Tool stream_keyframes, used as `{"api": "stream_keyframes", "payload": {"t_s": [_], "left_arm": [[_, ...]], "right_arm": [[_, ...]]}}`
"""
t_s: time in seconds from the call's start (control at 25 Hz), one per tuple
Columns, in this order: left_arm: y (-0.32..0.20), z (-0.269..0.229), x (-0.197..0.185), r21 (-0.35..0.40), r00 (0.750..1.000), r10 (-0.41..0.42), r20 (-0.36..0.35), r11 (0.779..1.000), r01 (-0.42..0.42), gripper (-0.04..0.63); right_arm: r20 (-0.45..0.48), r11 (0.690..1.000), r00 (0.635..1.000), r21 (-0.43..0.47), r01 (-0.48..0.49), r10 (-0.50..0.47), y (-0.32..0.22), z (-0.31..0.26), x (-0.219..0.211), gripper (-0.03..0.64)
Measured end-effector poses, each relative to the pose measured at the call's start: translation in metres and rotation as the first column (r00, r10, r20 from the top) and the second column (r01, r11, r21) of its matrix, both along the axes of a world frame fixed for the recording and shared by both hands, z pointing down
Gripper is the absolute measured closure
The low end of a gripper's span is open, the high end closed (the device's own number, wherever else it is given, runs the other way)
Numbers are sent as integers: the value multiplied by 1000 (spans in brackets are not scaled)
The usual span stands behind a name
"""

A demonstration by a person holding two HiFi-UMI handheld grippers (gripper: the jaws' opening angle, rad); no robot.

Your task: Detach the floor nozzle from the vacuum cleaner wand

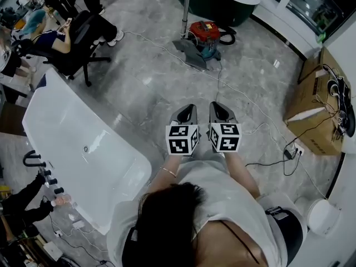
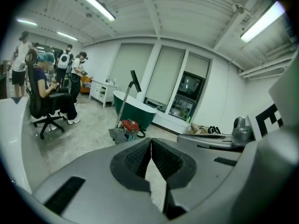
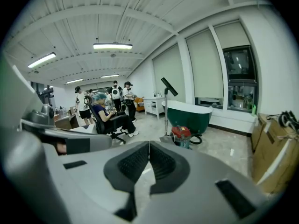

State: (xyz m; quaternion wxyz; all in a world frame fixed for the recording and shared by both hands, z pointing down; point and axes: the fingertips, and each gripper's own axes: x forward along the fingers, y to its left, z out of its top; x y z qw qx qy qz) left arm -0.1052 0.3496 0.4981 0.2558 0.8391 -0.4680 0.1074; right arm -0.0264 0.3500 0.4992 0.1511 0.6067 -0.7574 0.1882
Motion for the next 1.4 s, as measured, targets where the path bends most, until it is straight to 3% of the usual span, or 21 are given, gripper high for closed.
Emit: {"api": "stream_keyframes", "payload": {"t_s": [0.68, 1.4], "left_arm": [[-4, 8, -13, -24, 1000, -25, 2, 999, 25, 588], [-65, 7, 21, -26, 999, -53, 5, 998, 53, 588]], "right_arm": [[14, 999, 1000, -29, 16, -15, -3, 8, -11, 601], [39, 999, 999, -32, 21, -20, -66, 11, 27, 601]]}}
